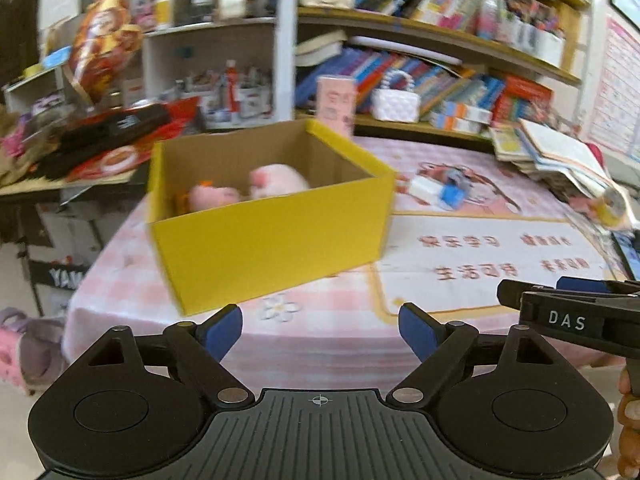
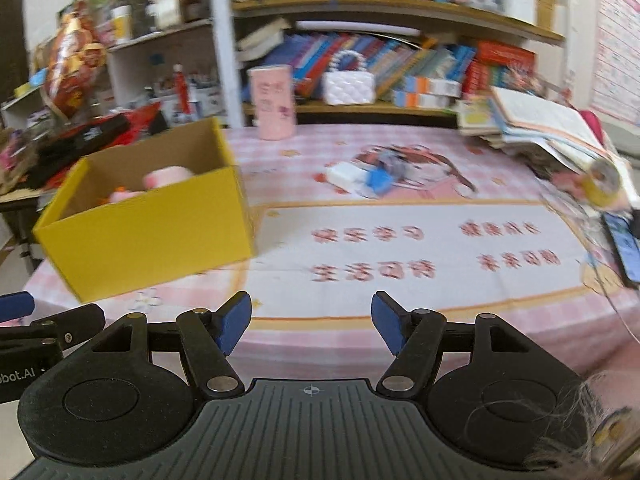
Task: Organize objects
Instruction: 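Withdraw both tools from the box back toward the toys on the mat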
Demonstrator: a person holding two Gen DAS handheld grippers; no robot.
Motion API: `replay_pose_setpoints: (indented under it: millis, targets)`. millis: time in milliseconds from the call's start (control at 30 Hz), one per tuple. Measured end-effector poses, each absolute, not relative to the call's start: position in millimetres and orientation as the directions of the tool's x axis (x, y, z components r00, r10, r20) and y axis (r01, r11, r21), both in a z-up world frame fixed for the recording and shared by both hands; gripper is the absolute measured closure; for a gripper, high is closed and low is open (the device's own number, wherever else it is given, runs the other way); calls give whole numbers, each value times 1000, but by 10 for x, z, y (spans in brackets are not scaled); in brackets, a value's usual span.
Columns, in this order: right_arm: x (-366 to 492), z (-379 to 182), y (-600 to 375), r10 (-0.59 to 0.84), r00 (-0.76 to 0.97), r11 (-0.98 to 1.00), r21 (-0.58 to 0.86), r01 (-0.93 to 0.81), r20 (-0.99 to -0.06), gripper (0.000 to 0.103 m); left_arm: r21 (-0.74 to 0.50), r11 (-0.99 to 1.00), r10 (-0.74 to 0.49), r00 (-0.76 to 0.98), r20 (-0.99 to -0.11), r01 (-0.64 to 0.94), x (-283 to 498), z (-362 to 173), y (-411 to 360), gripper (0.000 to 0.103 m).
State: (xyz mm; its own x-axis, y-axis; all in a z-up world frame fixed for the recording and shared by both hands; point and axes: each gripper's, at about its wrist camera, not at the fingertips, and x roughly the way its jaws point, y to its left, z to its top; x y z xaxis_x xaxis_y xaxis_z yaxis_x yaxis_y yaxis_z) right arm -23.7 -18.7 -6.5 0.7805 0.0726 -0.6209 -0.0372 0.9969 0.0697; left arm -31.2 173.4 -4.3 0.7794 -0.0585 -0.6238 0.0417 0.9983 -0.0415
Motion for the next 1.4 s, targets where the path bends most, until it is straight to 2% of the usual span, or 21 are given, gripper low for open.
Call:
replay_pose_setpoints:
  millis: [233,500,700,1000,1400]
  targets:
    - [-153,-118,-605,2,771,996,70,55,-637,39,-42,990,-131,768,-627,134,-82,-49,1314,15]
    - [23,-146,-884,-14,759,992,84,90,-651,38,-44,983,-164,753,-637,178,174,-70,991,15]
    - [273,-127,-1049,-1,757,989,110,96,-653,38,-48,982,-171,756,-632,182,434,-23,811,15]
    - [921,-9,-1298,19,793,994,99,53,-609,37,-57,983,-175,781,-600,177,1024,80,469,15]
    - [1917,-168,-1614,48,782,996,90,10,-621,37,-66,993,-116,777,-619,96,1873,-110,131,16]
